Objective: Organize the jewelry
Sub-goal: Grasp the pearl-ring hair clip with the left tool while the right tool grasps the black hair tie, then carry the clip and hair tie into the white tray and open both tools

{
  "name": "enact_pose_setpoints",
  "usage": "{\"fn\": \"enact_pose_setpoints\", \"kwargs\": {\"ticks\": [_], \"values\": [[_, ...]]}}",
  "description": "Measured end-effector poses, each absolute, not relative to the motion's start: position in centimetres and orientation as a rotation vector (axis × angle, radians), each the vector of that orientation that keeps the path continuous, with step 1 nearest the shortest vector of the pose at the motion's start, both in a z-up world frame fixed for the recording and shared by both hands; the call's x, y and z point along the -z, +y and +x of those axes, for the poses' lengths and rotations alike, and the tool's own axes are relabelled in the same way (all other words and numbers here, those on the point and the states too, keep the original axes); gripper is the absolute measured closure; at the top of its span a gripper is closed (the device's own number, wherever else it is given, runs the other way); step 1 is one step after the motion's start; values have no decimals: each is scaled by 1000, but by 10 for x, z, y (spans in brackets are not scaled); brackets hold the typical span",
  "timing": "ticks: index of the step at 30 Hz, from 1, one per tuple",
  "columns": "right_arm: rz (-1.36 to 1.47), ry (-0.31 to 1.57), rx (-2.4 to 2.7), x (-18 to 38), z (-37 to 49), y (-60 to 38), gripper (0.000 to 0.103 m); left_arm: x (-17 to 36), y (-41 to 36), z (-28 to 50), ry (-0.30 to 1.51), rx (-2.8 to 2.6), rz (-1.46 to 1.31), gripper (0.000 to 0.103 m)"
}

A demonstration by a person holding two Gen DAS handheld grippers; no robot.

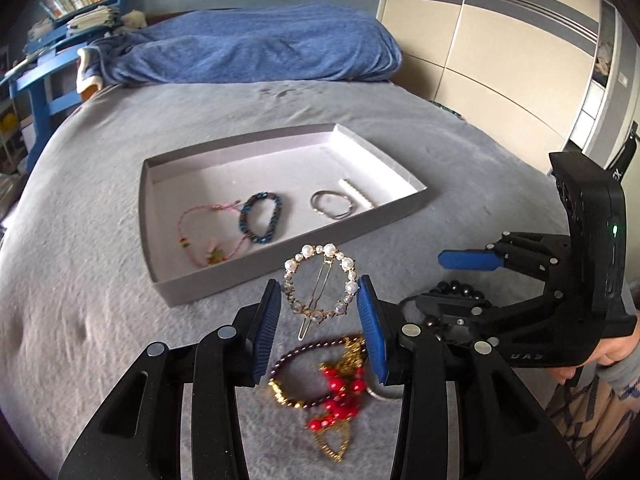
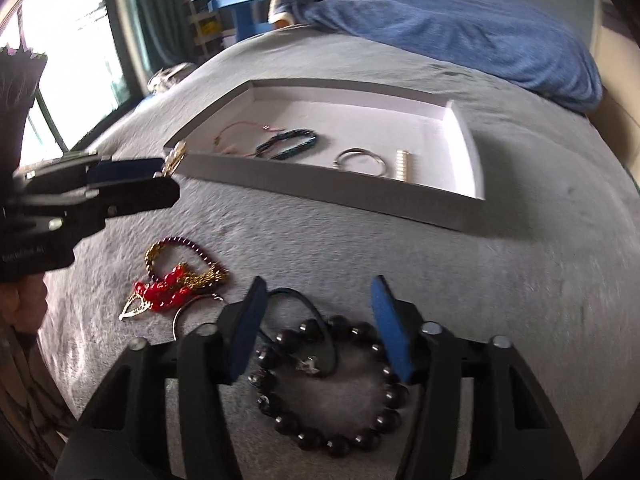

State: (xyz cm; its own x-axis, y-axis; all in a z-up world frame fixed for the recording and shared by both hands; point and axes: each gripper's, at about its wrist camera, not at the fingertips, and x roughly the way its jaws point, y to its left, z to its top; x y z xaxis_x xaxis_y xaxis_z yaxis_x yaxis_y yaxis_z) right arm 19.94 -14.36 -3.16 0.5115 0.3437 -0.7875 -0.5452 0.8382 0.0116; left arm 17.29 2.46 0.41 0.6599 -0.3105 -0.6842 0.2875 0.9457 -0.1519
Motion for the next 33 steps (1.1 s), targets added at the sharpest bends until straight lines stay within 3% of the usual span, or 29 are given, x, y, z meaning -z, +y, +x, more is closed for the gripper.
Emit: {"fn": "enact_pose_setpoints", "kwargs": {"ticks": [5, 13, 24, 33], "values": [[-355, 900, -539, 46, 200, -127, 66, -4, 33, 173, 782, 320, -41, 62], [-384, 917, -564, 53, 202, -123, 100, -4, 36, 174, 780, 313, -41, 62], [-84, 866, -601, 8, 226, -155, 100, -8, 38, 183, 775, 291, -15, 62], [-73, 809, -614, -22, 239, -148, 100, -17, 39, 204, 760, 265, 5, 62]]}}
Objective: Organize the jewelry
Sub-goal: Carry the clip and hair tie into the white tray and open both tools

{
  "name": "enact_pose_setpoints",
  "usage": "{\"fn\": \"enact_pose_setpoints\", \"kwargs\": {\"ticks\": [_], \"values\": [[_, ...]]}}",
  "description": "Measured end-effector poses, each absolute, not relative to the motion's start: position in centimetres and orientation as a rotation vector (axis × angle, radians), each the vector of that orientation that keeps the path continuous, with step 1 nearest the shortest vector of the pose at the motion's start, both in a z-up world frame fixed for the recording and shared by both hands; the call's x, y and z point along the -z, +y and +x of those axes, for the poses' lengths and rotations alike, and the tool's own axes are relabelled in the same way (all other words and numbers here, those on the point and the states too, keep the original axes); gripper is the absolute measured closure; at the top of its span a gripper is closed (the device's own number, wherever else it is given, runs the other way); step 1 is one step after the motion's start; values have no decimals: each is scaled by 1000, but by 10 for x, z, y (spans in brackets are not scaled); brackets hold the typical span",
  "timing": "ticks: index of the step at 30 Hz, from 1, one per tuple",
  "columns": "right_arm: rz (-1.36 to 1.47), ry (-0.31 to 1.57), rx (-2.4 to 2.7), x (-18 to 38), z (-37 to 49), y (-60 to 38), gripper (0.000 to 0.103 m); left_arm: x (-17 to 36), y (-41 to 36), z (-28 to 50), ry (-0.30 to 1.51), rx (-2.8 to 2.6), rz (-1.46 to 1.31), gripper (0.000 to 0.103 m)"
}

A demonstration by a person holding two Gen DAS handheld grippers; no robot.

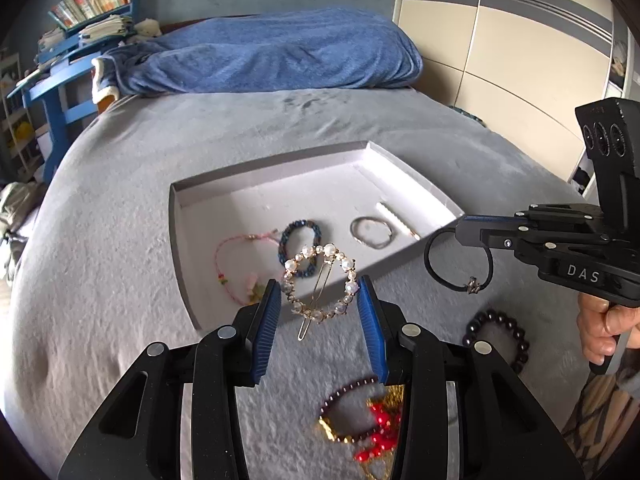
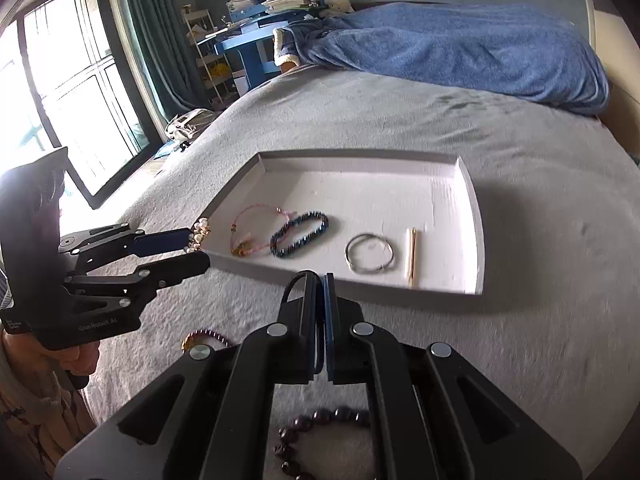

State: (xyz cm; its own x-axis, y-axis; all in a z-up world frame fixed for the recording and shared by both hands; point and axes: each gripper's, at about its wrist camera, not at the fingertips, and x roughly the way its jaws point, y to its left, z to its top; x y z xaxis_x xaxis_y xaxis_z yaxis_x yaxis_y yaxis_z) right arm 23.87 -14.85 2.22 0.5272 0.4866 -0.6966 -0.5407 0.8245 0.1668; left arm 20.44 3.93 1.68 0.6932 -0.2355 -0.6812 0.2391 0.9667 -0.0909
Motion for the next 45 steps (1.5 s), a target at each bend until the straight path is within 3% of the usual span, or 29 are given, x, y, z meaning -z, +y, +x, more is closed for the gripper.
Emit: {"fn": "enact_pose_setpoints", "kwargs": {"ticks": [15, 45], "values": [[-89, 791, -568, -32, 290, -137, 100, -18, 48, 248, 777, 208, -6, 62], [-125, 929, -457, 32, 353, -109, 100, 33, 39, 303, 898, 128, 67, 62]]}}
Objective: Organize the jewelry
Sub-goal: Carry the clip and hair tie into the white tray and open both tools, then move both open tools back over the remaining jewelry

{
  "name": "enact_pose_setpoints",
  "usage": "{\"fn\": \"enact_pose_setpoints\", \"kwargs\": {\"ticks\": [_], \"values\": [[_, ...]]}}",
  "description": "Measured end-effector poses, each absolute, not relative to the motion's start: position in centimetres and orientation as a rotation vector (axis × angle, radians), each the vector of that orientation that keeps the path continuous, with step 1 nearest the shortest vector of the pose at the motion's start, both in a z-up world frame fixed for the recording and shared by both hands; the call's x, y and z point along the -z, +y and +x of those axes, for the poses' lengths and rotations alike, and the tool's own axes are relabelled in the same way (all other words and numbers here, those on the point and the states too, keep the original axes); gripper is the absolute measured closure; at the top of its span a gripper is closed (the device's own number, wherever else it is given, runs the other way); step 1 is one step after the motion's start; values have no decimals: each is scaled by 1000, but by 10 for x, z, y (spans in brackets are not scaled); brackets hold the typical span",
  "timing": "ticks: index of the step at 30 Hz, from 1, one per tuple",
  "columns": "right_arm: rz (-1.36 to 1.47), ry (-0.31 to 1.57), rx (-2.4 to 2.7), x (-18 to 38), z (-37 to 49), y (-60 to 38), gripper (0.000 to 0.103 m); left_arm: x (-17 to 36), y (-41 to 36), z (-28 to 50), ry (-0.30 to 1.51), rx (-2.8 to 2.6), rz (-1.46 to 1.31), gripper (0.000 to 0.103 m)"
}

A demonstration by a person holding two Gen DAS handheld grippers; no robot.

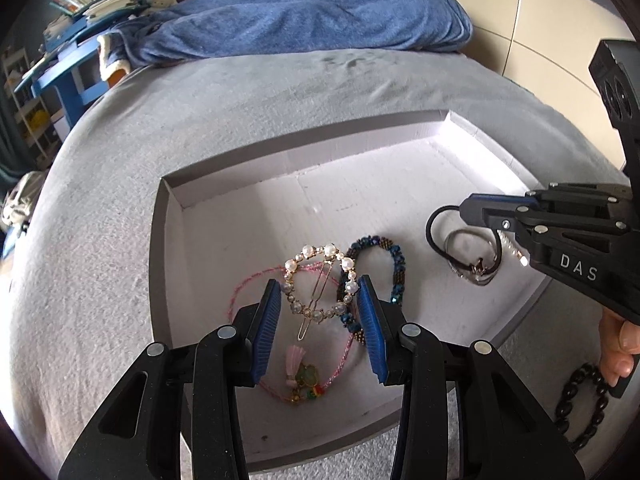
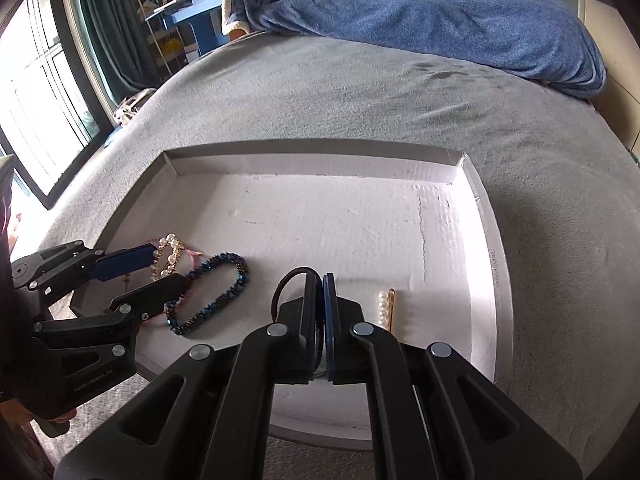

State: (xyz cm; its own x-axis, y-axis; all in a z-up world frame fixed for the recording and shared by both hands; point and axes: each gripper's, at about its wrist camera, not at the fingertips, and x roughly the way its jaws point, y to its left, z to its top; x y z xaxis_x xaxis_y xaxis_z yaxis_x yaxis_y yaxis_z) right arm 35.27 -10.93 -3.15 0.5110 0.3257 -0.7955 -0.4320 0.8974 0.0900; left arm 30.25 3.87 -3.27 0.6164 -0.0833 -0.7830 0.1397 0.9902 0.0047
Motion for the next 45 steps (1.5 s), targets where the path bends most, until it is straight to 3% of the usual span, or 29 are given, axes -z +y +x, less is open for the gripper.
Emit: {"fn": "enact_pose_setpoints", "kwargs": {"ticks": [6, 12, 14, 16, 20, 22, 28, 37, 45], "values": [[-148, 929, -445, 33, 352, -109, 99, 35, 39, 301, 912, 126, 69, 61], [-181, 926, -432, 33, 352, -111, 98, 30, 42, 294, 893, 116, 66, 53], [-180, 923, -428, 30, 352, -113, 92, 27, 43, 293, 883, 114, 62, 47], [-169, 911, -419, 27, 351, -118, 72, 23, 44, 291, 868, 108, 58, 36], [-151, 897, -413, 22, 349, -126, 67, 16, 45, 286, 848, 109, 42, 29], [-140, 886, -405, 17, 348, -130, 53, 11, 44, 282, 832, 112, 44, 24], [-117, 839, -398, -1, 337, -137, 30, 0, 44, 268, 799, 96, 53, 14], [-109, 795, -390, -21, 312, -147, 15, -17, 54, 241, 762, 86, 44, 12], [-113, 793, -374, -24, 296, -155, 9, -21, 58, 222, 756, 81, 46, 11]]}}
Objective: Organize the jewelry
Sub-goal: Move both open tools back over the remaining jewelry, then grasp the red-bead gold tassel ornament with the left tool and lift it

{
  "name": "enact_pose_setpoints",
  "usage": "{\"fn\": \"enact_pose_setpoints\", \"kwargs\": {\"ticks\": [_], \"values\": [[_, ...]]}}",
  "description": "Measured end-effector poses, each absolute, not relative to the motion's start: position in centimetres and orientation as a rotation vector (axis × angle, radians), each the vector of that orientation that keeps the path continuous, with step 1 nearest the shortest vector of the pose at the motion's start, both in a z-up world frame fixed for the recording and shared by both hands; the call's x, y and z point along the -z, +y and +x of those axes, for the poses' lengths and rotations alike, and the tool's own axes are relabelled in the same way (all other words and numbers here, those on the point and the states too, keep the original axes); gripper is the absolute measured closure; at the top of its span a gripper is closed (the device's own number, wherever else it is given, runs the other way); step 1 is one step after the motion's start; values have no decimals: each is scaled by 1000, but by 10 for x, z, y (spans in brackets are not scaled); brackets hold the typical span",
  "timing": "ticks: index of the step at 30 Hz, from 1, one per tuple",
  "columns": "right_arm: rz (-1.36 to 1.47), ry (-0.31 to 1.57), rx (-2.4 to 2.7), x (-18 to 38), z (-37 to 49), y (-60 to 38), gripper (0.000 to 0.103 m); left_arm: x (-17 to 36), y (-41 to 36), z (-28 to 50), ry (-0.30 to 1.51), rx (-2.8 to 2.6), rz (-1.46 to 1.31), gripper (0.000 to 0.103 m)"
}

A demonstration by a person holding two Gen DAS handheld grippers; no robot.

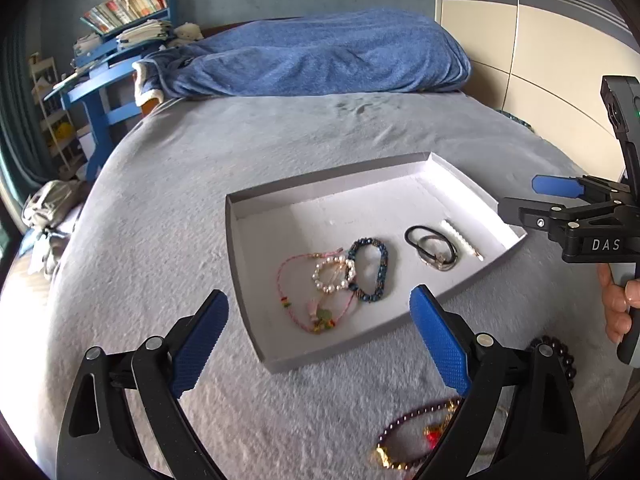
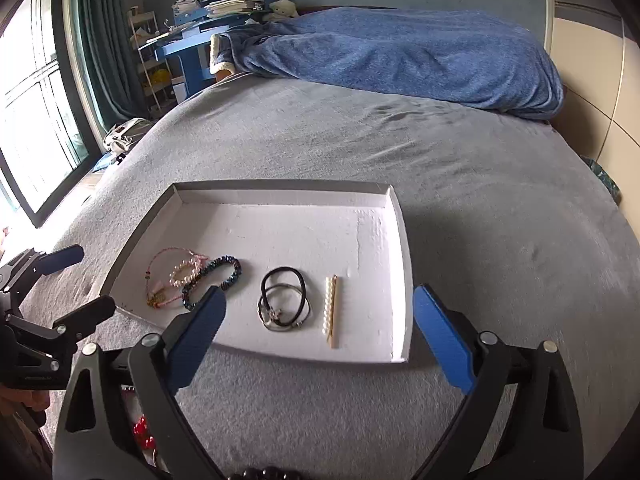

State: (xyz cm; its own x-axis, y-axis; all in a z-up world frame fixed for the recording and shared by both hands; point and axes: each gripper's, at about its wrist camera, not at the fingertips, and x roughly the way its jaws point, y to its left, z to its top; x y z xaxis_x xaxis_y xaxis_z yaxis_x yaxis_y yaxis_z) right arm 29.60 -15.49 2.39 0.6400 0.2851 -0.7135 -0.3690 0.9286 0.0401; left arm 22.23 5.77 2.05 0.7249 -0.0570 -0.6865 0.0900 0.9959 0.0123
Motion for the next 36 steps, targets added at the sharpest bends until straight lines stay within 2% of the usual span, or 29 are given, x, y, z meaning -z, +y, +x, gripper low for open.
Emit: {"fn": "enact_pose_setpoints", "kwargs": {"ticks": [17, 26, 32, 35, 36], "values": [[-91, 810, -361, -14, 249, -182, 7, -6, 60, 166, 779, 117, 63, 11], [-107, 856, -355, 11, 222, -192, 7, 17, 60, 152, 834, 148, 93, 12], [-122, 873, -358, 21, 207, -194, 7, 29, 54, 152, 869, 180, 89, 20], [-123, 873, -378, 24, 201, -191, 7, 30, 49, 151, 868, 200, 104, 29], [-133, 870, -386, 25, 199, -189, 7, 29, 47, 150, 868, 212, 106, 34]]}}
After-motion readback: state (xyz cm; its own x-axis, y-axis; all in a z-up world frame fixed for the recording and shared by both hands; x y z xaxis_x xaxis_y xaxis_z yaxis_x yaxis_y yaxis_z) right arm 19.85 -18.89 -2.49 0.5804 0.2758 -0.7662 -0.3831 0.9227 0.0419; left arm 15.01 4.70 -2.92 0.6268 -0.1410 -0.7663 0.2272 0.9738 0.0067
